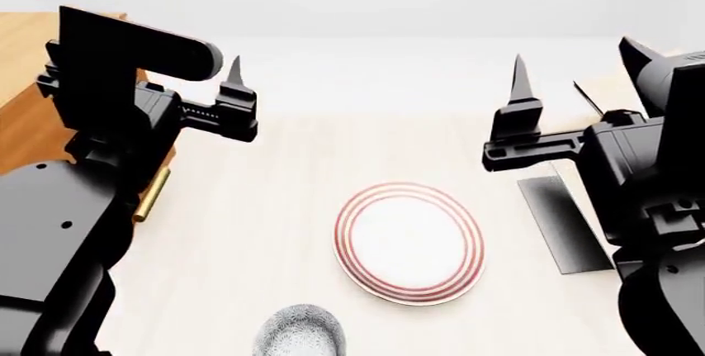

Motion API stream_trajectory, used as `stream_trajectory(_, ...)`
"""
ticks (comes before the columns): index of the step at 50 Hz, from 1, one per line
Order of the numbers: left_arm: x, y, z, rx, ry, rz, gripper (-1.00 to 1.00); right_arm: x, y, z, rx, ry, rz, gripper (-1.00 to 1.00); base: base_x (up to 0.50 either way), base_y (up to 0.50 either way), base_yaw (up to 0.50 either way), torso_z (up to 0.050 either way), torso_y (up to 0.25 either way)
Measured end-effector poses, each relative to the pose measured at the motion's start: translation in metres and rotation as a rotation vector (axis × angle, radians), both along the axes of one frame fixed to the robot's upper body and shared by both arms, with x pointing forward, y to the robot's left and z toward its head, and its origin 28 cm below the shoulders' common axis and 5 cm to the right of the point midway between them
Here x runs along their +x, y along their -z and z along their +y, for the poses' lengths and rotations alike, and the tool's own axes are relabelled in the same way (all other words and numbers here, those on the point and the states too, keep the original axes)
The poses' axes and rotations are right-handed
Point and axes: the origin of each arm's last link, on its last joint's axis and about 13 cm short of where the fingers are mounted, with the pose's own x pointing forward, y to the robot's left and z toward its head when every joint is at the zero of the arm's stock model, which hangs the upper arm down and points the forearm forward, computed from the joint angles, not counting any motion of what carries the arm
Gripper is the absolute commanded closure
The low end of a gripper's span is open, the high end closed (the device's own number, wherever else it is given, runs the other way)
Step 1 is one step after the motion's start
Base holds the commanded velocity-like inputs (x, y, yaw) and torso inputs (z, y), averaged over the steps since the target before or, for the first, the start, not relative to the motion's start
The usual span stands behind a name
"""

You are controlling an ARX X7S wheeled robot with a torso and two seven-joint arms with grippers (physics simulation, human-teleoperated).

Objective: Open the top drawer of the cabinet and put the bowl in it.

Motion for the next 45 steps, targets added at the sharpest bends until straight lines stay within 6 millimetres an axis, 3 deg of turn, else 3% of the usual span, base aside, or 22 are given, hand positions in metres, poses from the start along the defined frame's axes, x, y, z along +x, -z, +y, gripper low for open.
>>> stream_trajectory(9,0.004,0.003,0.0,0.083,-0.031,0.014,-1.0,0.001,0.004,0.0,0.002,0.005,0.01,-1.0,0.0,0.0,0.0,0.0,0.0)
stream_trajectory(17,0.012,0.002,-0.001,0.268,-0.076,0.021,-1.0,0.002,0.009,-0.001,0.015,0.016,0.038,-1.0,0.0,0.0,0.0,0.0,0.0)
stream_trajectory(30,0.034,0.008,0.002,0.509,-0.162,0.089,-1.0,0.001,0.016,-0.002,0.025,0.027,0.07,-1.0,0.0,0.0,0.0,0.0,0.0)
stream_trajectory(45,0.057,0.021,0.008,0.64,-0.253,0.207,-1.0,0.002,0.022,-0.003,0.033,0.033,0.087,-1.0,0.0,0.0,0.0,0.0,0.0)
